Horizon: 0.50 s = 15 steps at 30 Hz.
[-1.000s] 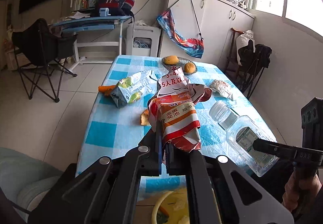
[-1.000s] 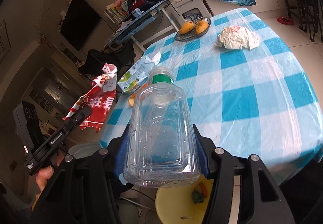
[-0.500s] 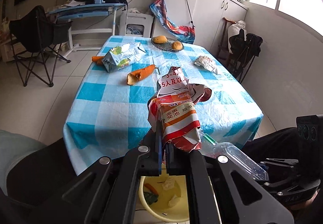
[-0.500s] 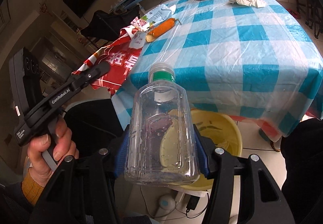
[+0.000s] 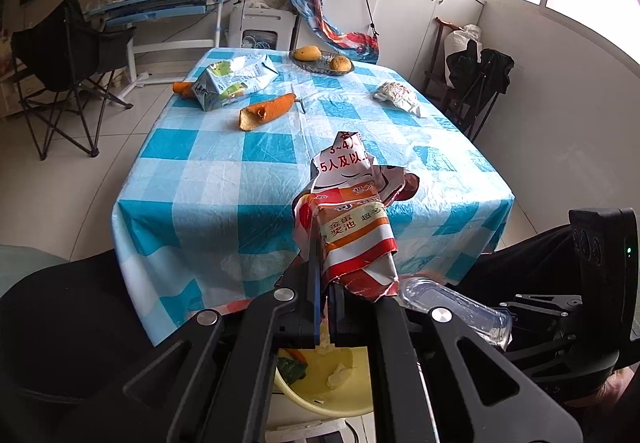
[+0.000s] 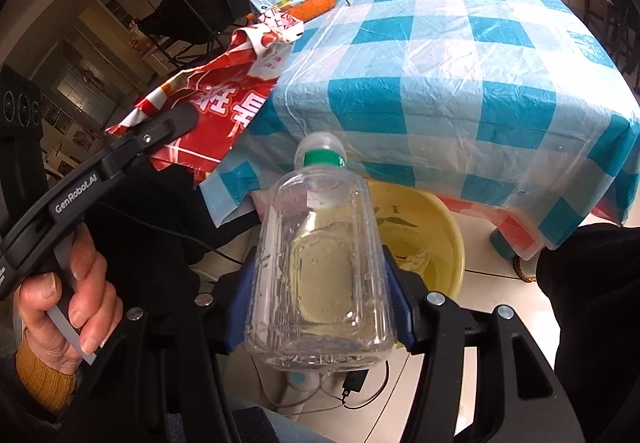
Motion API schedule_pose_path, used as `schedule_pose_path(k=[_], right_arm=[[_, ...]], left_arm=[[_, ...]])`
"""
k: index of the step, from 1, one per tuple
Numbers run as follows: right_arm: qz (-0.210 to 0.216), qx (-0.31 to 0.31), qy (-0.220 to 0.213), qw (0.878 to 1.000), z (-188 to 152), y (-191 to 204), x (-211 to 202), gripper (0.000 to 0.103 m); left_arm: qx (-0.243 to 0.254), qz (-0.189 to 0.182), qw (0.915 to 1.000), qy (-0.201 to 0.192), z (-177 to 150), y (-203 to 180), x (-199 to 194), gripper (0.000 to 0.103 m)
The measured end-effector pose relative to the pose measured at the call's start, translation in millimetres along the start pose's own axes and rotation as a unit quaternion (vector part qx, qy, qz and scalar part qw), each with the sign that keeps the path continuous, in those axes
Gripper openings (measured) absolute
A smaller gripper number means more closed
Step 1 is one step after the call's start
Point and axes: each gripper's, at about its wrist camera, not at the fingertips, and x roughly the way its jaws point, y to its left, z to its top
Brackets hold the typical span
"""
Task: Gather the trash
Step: 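Carry the wrapper and bottle over the yellow basin and release both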
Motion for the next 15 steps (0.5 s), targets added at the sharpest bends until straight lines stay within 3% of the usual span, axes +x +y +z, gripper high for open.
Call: schedule_pose_path(k=[15], right_arm=[[0.01, 0.053, -0.08, 0.995, 6, -17, -27, 0.065]], left_arm=[[0.029, -0.016, 0.9985, 0.044, -14, -13, 15, 0.003]])
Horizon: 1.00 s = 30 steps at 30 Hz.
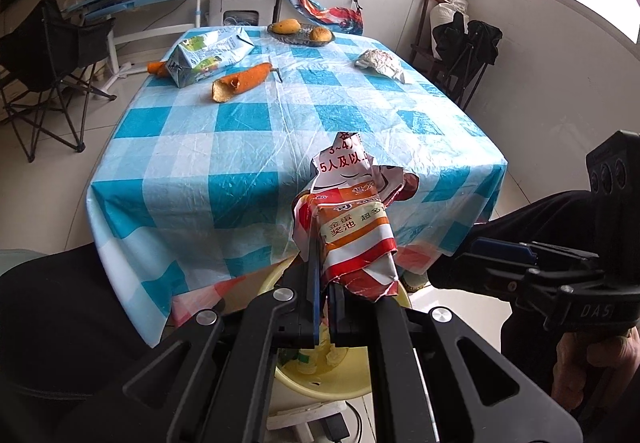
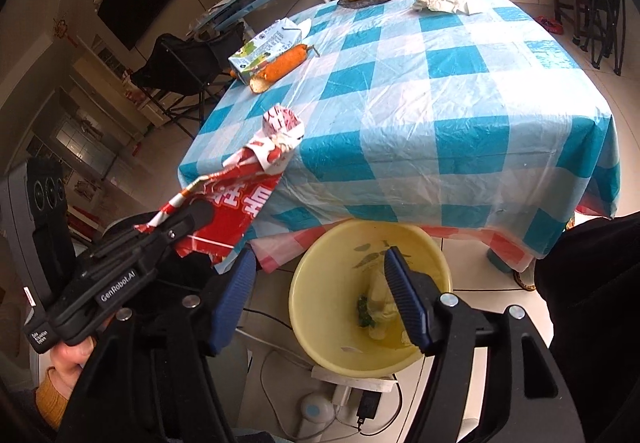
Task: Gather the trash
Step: 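Carry the wrapper and bottle over the yellow basin and release both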
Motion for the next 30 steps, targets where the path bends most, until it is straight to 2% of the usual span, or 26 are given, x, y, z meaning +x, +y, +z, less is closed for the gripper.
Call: schedule_pose_path(k=[5, 8, 10, 12, 20, 23, 28, 30], right_arm=[[0.0, 0.018, -0.022, 1.0, 3, -6, -6, 0.066], [-0.001, 0.026, -0.03, 0.999, 5, -8, -8, 0.066], [-0.002, 0.03, -0.033, 0.999, 6, -10, -9, 0.066], [-0.002, 0.031, -0.034, 0.999, 6, -11, -8, 0.067], [-0.003, 0.028, -0.033, 0.999, 6, -11, -6, 0.068], [-0.005, 0.028, -0.035, 0.999, 6, -12, -7, 0.068], [-0.007, 0.031, -0.038, 0.999, 6, -14, -8, 0.069], [-0.008, 0.031, -0.038, 0.999, 6, -14, -8, 0.069]], left_arm=[[0.013, -0.013, 0.9994, 0.029, -5, -6, 10, 0.005], [0.025, -0.008, 0.9989, 0.039, -9, -10, 13, 0.016], [0.026, -0.008, 0.9989, 0.037, -9, -11, 12, 0.029], [0.023, -0.01, 0.9992, 0.032, -8, -10, 10, 0.036], [0.012, -0.016, 0.9996, 0.019, -5, -5, 5, 0.04], [0.023, -0.018, 0.9993, 0.024, -6, -8, 6, 0.04], [0.052, -0.033, 0.9966, 0.054, -13, -21, 15, 0.059], [0.071, -0.031, 0.9954, 0.056, -16, -29, 16, 0.06]])
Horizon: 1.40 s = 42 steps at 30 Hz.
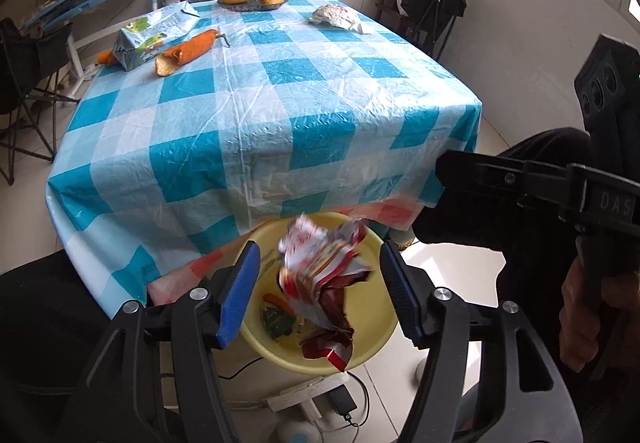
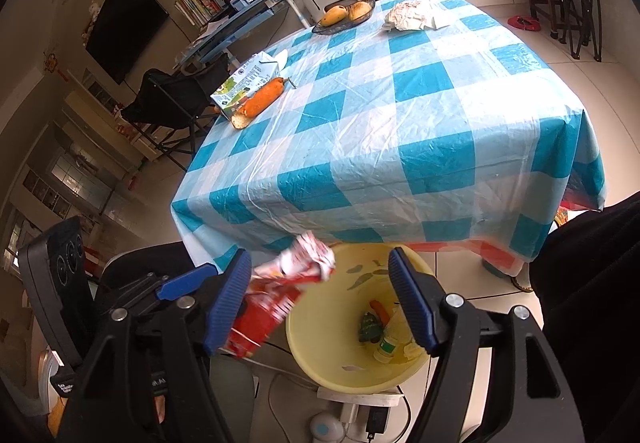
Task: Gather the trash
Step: 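Carry the wrapper and bottle over the yellow basin and release both, then grasp the orange carrot peel with the right gripper while the left gripper reaches the milk carton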
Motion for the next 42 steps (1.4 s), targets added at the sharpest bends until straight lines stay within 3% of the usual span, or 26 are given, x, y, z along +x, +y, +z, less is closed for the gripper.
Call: schedule_pose_path(k=[3, 9, 13, 21, 25, 29, 38, 41, 42], right_arm=[[0.0, 0.0, 0.0, 1.0, 0, 0, 0, 0.069], [0.0, 0.003, -0.003, 1.0, 1, -1, 0, 0.069], [-0.002, -0.001, -0.007, 1.0, 4, 2, -1, 0.069], [0.018, -0.026, -0.008, 0.999, 43, 28, 31, 0.069], [0.028, -0.042, -0.017, 0.999, 79, 53, 63, 0.069], [0.028, -0.052, -0.02, 0.998, 114, 76, 106, 0.069], [-0.016, -0.06, -0.012, 0.998, 161, 101, 192, 0.069], [-0.034, -0.097, 0.008, 0.995, 161, 103, 205, 0.053], [-0.032, -0.109, 0.017, 0.993, 160, 102, 207, 0.044]], left_arm=[[0.011, 0.0, 0.9999, -0.003, -1, -4, -1, 0.061], [-0.016, -0.014, 0.9996, -0.016, 2, 6, -8, 0.062], [-0.043, 0.009, 0.9963, -0.073, 10, 20, -28, 0.062], [-0.146, 0.104, 0.9673, -0.179, 46, 86, -68, 0.062], [-0.171, 0.137, 0.9533, -0.208, 67, 112, -73, 0.063], [-0.181, 0.151, 0.9457, -0.223, 97, 132, -66, 0.065], [-0.167, 0.172, 0.9445, -0.224, 165, 175, -30, 0.068], [-0.154, 0.173, 0.9507, -0.206, 186, 189, -7, 0.069], [-0.149, 0.172, 0.9535, -0.198, 191, 193, 2, 0.069]])
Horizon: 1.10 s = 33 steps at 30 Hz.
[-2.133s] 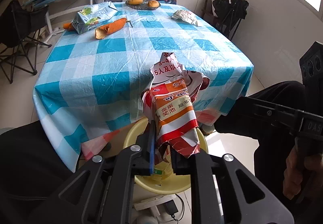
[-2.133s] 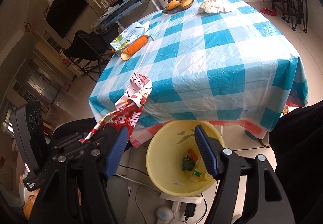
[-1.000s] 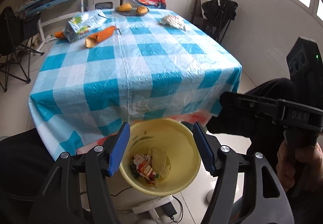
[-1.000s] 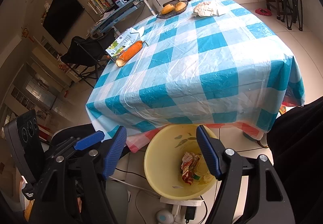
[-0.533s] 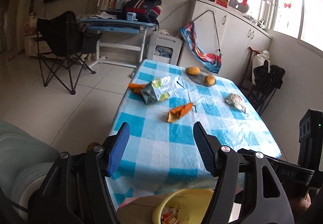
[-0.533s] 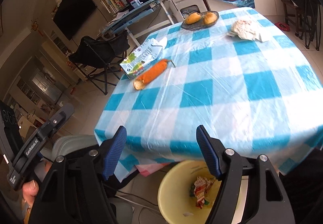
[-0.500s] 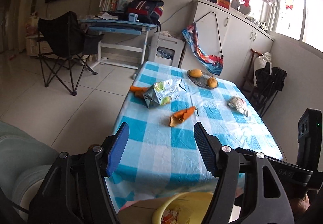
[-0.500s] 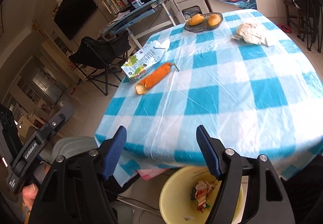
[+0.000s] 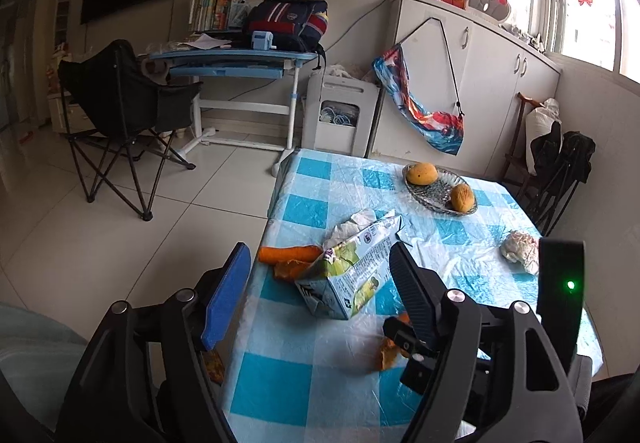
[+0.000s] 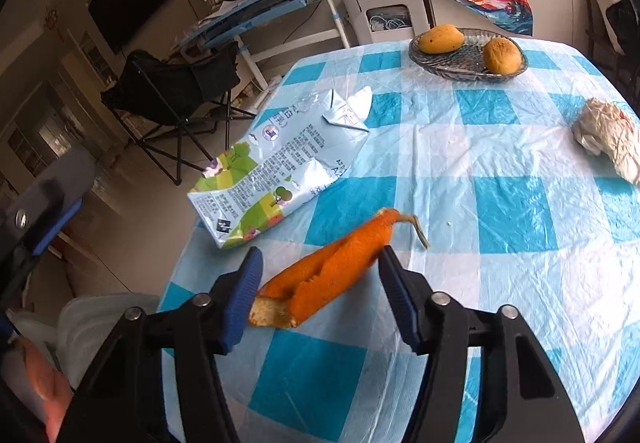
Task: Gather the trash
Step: 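Grasp the orange carrot peel with the right gripper while the left gripper reaches the milk carton, then close the left gripper on the green-and-white milk carton and lift it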
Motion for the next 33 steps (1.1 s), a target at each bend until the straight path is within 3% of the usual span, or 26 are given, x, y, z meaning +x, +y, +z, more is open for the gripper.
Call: schedule_pose_path(k=[6, 10, 11, 13, 16, 20, 23, 27, 30, 33], right_arm=[[0.01, -0.049, 0.027, 0.998, -7, -24, -20, 0.017], [0.0, -0.039, 0.047, 0.998, -11, -53, -42, 0.014], [-0.004, -0.037, 0.05, 0.998, -14, -61, -50, 0.013], [-0.011, -0.028, 0.054, 0.998, -23, -75, -65, 0.013], [-0.019, -0.002, 0.051, 0.999, -40, -98, -87, 0.013], [-0.014, 0.039, 0.034, 0.999, -50, -118, -103, 0.013], [-0.013, 0.042, 0.03, 0.999, -49, -117, -101, 0.017], [-0.019, 0.02, 0.026, 0.999, -51, -108, -99, 0.028], [-0.024, 0.016, 0.019, 0.999, -50, -111, -99, 0.036], [-0.028, 0.018, 0.017, 0.999, -48, -113, -96, 0.037]], left_arm=[[0.054, -0.003, 0.9971, 0.053, 1, -17, 60, 0.07], [0.091, -0.009, 0.9926, 0.08, -9, -32, 82, 0.069], [0.098, -0.018, 0.9912, 0.088, -13, -36, 84, 0.066], [0.12, -0.032, 0.9875, 0.097, -20, -45, 80, 0.037], [0.134, -0.058, 0.984, 0.101, -28, -52, 65, 0.031], [0.091, -0.119, 0.9808, 0.125, -33, -40, 47, 0.024], [0.066, -0.141, 0.9786, 0.135, -41, -31, 40, 0.024], [0.078, -0.116, 0.9833, 0.116, -42, -34, 35, 0.053], [0.095, -0.102, 0.9845, 0.107, -40, -43, 41, 0.062], [0.131, -0.082, 0.9829, 0.1, -43, -58, 49, 0.067]])
